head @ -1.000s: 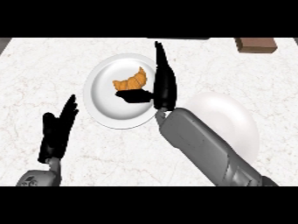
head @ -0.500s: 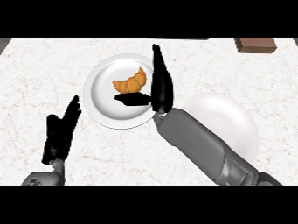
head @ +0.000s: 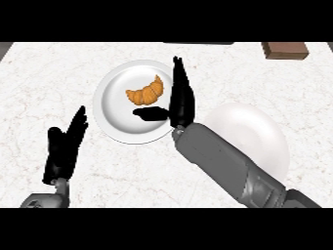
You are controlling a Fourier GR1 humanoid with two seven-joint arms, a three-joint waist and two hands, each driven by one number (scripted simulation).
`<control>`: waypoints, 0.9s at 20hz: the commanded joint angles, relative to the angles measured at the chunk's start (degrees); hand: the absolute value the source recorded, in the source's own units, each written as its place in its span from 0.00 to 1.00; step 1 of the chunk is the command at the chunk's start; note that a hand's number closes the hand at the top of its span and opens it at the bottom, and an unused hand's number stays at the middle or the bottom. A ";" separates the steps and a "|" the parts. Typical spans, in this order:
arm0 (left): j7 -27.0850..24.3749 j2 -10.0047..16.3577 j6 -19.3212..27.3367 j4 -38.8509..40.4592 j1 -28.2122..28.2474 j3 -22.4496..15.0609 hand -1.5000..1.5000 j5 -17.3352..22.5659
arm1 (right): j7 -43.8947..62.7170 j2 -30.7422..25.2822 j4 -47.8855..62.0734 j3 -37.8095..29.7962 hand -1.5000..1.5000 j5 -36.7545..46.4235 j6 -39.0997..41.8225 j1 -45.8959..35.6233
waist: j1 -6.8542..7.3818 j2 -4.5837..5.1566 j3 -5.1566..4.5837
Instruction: Pick the croissant from the plate and place it in the plate
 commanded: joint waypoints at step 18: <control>-0.59 -1.46 -0.67 -1.42 2.58 1.13 0.50 -0.55 | 1.25 -1.37 -0.13 -5.28 0.00 9.99 -2.74 7.28 | -1.75 -0.37 -0.01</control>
